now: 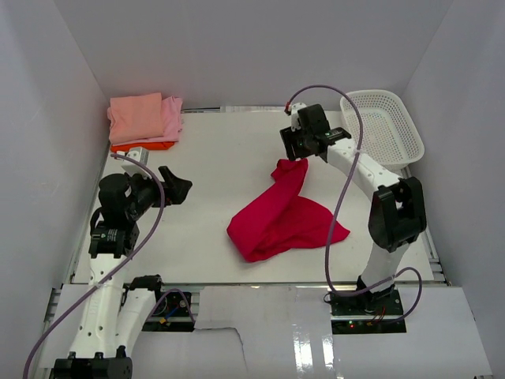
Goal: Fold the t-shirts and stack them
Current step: Flatten out the tshirt
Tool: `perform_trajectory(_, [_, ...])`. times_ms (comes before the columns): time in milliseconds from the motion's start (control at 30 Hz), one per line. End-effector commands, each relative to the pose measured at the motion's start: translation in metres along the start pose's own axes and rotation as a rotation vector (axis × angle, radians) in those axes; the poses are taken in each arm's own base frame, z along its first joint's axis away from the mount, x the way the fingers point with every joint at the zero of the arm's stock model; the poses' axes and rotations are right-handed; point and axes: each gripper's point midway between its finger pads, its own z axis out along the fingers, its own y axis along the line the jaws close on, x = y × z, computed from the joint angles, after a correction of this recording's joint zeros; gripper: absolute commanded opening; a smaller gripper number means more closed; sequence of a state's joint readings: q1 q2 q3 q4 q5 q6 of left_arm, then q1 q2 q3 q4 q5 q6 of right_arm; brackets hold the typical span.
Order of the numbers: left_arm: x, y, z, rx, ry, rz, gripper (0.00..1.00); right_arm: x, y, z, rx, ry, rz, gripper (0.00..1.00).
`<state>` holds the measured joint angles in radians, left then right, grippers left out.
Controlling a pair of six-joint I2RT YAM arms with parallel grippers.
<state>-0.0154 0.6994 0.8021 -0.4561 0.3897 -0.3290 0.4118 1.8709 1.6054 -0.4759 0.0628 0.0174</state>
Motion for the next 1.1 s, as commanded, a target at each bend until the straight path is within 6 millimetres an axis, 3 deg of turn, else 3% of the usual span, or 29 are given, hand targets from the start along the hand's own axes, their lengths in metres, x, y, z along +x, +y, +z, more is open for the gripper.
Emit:
perform_trajectory(0, [-0.002,0.000,0.002,0.011,-0.024,0.018,0.98,0.002,0.005,-0.012,0.060,-0.083,-0.296,0.64])
perform_trajectory(33, [-0.002,0.000,0.002,0.014,-0.029,0.023,0.98,0.017,0.009,-0.014,0.044,-0.066,-0.350,0.64])
perform_trajectory(67, [0.001,0.001,0.003,0.011,-0.025,0.022,0.98,0.019,0.009,-0.016,0.056,-0.065,-0.412,0.64])
perform_trajectory(200, [-0.002,-0.001,0.003,0.025,-0.034,0.035,0.98,0.015,0.035,-0.025,-0.042,-0.114,-0.558,0.65])
perform_trajectory(233, [-0.002,-0.002,0.003,0.027,-0.035,0.037,0.98,0.015,0.039,-0.026,-0.038,-0.112,-0.600,0.73])
perform_trajectory(267, [-0.001,-0.002,0.003,0.031,-0.032,0.038,0.98,0.020,0.036,-0.025,-0.005,-0.092,-0.648,0.86])
perform_trajectory(300, [-0.001,-0.002,0.003,0.033,-0.031,0.040,0.98,0.020,0.042,-0.024,0.022,-0.095,-0.719,0.86])
perform_trajectory(333, [0.000,-0.003,0.002,0.036,-0.032,0.039,0.98,0.021,0.034,-0.023,0.093,-0.076,-0.742,0.84])
perform_trajectory(533, [-0.001,-0.005,0.001,0.049,-0.042,0.048,0.98,0.035,0.048,-0.017,0.111,-0.053,-0.796,0.79])
perform_trajectory(700, [0.001,-0.005,0.002,0.052,-0.035,0.044,0.98,0.049,0.042,-0.003,0.183,0.009,-0.832,0.73])
perform_trajectory(867, [0.000,-0.005,0.001,0.052,-0.041,0.047,0.98,0.041,0.042,0.010,0.206,0.022,-0.841,0.65])
perform_trajectory(933, [0.000,-0.005,0.001,0.051,-0.038,0.045,0.98,0.048,0.043,0.020,0.195,0.064,-0.852,0.65])
perform_trajectory(1067, [0.000,-0.005,0.001,0.051,-0.039,0.047,0.98,0.042,0.048,0.027,0.195,0.052,-0.842,0.64])
